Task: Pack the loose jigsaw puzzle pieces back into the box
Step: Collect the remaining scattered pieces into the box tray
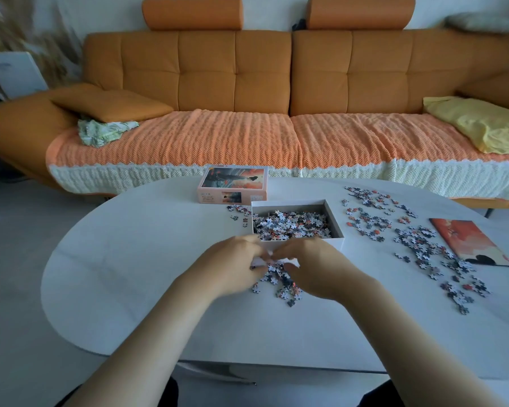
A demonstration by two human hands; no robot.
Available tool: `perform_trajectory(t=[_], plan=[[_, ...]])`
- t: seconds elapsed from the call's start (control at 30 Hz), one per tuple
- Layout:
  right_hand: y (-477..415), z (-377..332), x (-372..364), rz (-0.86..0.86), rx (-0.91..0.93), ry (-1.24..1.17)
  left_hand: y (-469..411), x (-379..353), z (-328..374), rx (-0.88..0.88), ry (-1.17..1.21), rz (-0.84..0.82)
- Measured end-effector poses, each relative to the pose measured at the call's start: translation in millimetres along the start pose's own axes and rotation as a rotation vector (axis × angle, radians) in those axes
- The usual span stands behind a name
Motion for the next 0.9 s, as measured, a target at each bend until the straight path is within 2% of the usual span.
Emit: perform_trajectory(t=[0.17,0.4,0.6,0.9], plan=[[4,-3,-7,-0.113,0.042,0.046,11,-15,0,-0.055,-0.008,-0.090],[14,9,13,-0.054,-0.083,-0.027,12,-18,4,-0.072,0.040,-0.077],[22,10,11,-0.287,-0.226,0.090,14,-27,12,-0.083,-0.078,-0.138],[10,2,-1,-0.114,-0.240,-0.004,4,-28,14,-0.027,0.103,-0.021]])
Point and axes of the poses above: each hand's wrist, its own y-axis away from the middle knuckle, its own x-axis out of the back of the hand, z = x × y, the point moved 1 cm from there along -y, towards the middle knuckle, and after that the axes turned 2 degrees about z, right-handed, at the moved point
